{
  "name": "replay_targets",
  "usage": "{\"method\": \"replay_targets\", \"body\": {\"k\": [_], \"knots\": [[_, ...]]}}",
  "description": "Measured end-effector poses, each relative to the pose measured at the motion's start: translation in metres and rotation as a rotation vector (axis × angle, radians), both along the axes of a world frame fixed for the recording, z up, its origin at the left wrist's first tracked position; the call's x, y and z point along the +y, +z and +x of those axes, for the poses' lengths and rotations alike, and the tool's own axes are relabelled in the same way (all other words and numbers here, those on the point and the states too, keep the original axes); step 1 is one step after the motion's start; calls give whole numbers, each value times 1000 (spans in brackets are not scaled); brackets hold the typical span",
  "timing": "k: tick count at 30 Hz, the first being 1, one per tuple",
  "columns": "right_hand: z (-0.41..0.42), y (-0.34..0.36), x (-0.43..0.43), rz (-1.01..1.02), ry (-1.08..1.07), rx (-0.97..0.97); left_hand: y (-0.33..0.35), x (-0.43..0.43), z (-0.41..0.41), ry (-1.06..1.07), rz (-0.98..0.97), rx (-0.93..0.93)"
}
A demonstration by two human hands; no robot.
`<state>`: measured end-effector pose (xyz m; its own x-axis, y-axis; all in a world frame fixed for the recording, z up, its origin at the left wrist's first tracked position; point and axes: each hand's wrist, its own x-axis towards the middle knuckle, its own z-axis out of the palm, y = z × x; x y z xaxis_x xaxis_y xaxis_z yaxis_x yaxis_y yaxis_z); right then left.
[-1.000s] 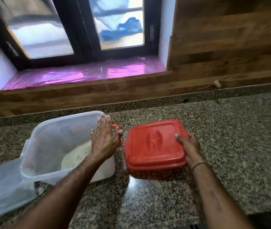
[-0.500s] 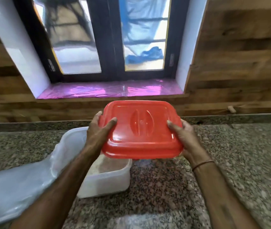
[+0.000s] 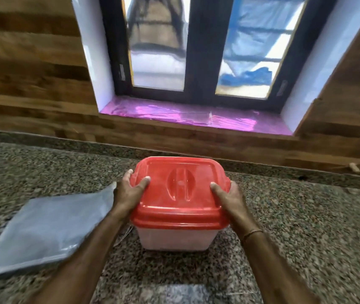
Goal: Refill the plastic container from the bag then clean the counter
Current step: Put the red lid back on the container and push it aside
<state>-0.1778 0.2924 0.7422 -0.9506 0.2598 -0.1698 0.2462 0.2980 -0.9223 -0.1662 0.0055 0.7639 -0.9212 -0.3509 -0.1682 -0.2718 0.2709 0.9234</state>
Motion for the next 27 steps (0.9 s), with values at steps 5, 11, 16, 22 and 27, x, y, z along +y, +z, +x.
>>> {"method": "replay_targets", "body": {"k": [5,11,16,22,27], "knots": [[9,2,-9,175,-12,-25,-2,-1,-3,-38,-16,-50],[15,16,-10,89,-24,-87,-5,-5,-8,-42,205,-117],[23,6,-10,314,-134,-34,-13,-22,-1,-69,355,-206],[48,13,-10,310,-155,-11,-4,-20,17,37,-176,-77],[68,7,-5,161,-173,20,7,-11,27,-38,-130,-23]]}}
